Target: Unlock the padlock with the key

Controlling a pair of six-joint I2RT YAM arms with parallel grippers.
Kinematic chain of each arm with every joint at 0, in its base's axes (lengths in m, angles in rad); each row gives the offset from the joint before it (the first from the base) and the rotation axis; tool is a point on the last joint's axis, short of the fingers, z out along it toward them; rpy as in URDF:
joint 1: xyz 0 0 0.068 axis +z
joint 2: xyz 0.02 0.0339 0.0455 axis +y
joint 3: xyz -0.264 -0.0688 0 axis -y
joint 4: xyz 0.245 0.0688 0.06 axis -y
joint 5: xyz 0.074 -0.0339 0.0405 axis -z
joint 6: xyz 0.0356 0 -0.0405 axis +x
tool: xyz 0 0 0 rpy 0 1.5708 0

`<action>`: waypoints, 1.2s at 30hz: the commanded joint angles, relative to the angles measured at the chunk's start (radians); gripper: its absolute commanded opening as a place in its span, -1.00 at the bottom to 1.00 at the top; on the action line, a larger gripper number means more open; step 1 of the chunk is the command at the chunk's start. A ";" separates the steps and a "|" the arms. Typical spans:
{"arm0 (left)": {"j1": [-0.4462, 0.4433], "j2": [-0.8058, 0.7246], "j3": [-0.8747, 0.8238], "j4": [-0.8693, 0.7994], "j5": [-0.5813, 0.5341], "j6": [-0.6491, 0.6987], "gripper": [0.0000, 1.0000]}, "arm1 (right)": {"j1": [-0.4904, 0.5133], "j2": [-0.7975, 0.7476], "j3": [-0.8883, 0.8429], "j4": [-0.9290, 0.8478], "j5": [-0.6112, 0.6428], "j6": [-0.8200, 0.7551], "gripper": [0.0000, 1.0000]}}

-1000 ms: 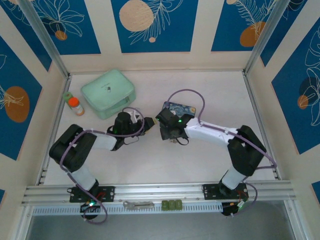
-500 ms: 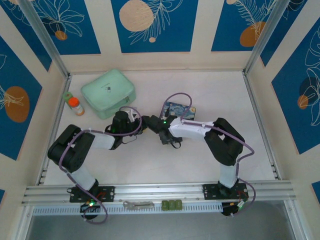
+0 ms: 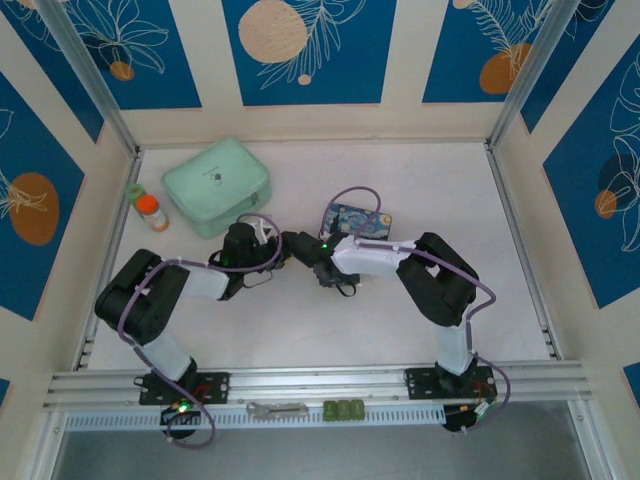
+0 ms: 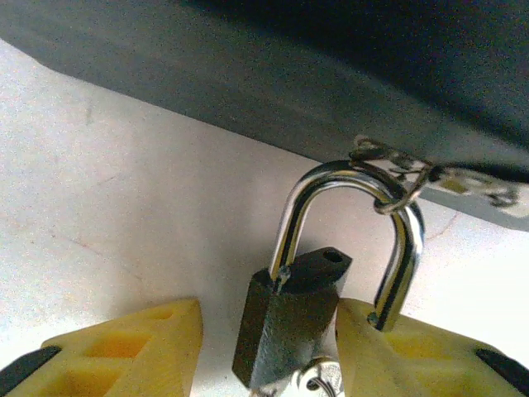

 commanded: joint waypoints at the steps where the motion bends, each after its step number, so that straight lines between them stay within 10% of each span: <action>1: 0.013 0.000 -0.008 0.035 0.025 -0.008 -0.02 | -0.033 0.006 -0.044 0.065 0.022 0.032 -0.19; 10: 0.014 0.021 0.120 -0.070 0.085 0.111 0.01 | -0.148 -0.147 -0.238 0.288 -0.159 -0.095 -0.60; 28: -0.030 0.292 0.469 -0.244 0.141 0.266 0.03 | -0.515 -0.135 -0.365 0.582 -1.139 -0.477 -1.00; 36: -0.038 0.364 0.571 -0.346 0.138 0.331 0.03 | -0.512 -0.060 -0.239 0.387 -1.084 -0.622 -1.00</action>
